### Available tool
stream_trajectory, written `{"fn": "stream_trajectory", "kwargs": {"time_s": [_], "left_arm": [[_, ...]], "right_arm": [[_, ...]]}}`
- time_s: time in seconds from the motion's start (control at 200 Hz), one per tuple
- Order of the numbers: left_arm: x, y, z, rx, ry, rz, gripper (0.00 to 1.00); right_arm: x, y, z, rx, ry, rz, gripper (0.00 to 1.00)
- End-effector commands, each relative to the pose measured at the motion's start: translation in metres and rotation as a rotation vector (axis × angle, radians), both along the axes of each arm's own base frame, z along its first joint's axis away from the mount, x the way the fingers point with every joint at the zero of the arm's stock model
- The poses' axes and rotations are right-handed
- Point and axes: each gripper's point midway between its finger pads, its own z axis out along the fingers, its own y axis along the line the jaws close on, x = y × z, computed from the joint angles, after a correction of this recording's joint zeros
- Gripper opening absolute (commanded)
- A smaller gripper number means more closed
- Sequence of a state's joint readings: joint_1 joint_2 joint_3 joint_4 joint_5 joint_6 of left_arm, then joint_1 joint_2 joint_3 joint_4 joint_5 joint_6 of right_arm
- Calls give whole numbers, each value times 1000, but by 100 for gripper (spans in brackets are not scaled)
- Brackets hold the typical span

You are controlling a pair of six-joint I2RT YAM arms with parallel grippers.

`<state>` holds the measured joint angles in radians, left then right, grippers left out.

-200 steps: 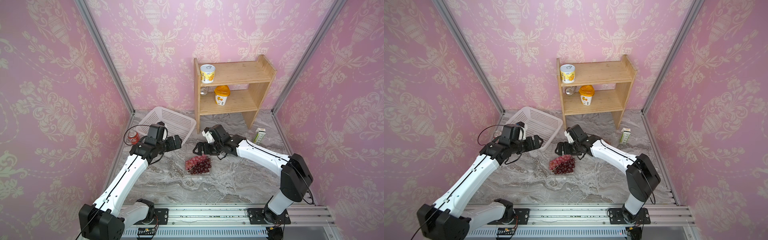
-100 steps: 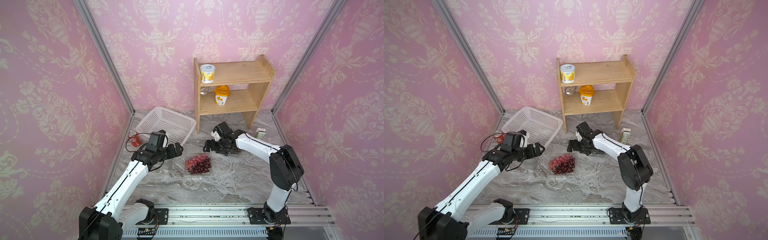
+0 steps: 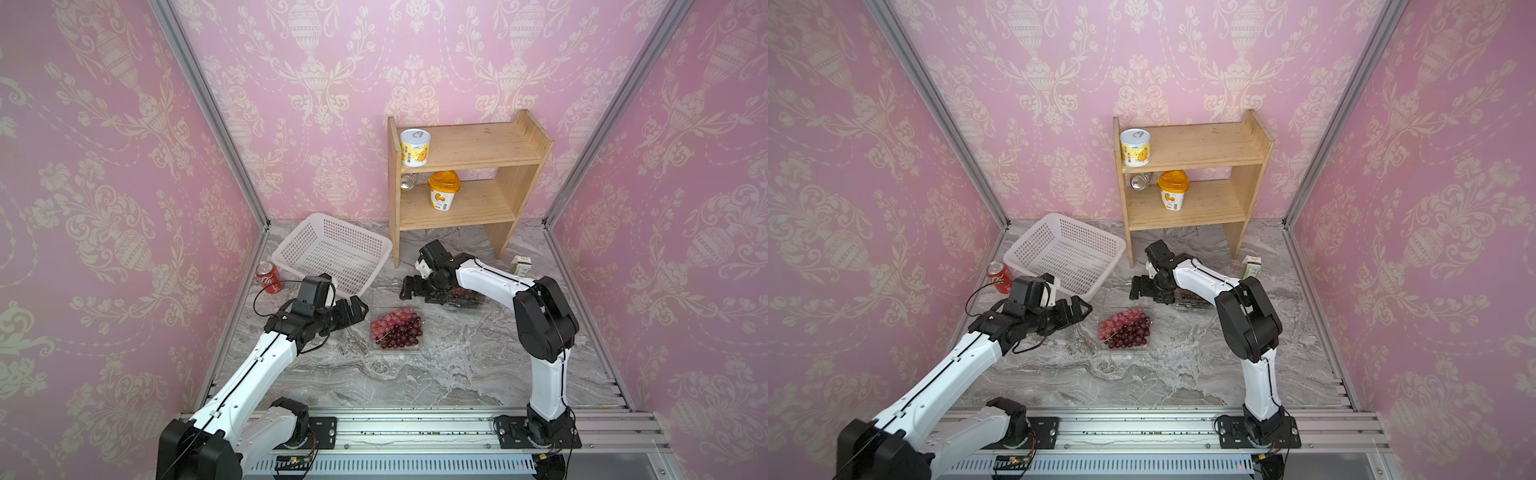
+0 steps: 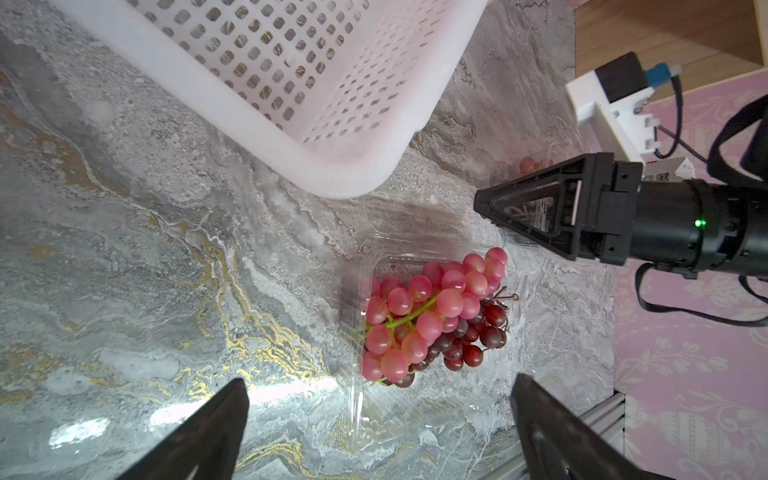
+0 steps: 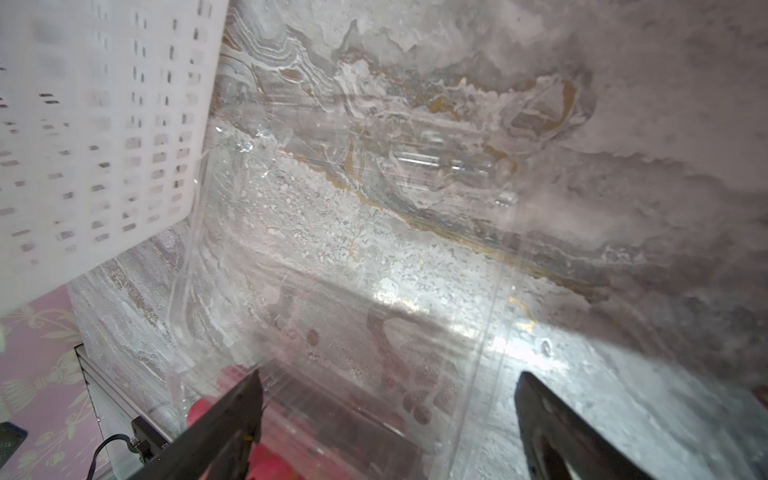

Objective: Pack grapes into containers
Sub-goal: Close the packing box at the center of the board.

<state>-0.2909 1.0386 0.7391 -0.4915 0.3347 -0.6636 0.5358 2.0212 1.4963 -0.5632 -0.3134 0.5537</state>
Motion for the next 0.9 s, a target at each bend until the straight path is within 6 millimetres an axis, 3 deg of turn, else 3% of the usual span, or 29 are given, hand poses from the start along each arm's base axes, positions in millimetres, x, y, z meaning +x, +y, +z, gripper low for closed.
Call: {"fn": "stream_trajectory", "kwargs": {"time_s": [0.0, 0.2, 0.565, 0.895], "left_arm": [[0, -4, -8, -41, 21, 7, 99], [7, -8, -6, -49, 16, -1, 99], [3, -8, -24, -46, 49, -2, 99], [1, -8, -37, -53, 73, 9, 99]], "right_arm": [[9, -6, -8, -38, 9, -32, 93], [16, -5, -17, -44, 6, -41, 83], [12, -14, -29, -73, 10, -40, 83], [5, -21, -13, -73, -29, -21, 83]]}}
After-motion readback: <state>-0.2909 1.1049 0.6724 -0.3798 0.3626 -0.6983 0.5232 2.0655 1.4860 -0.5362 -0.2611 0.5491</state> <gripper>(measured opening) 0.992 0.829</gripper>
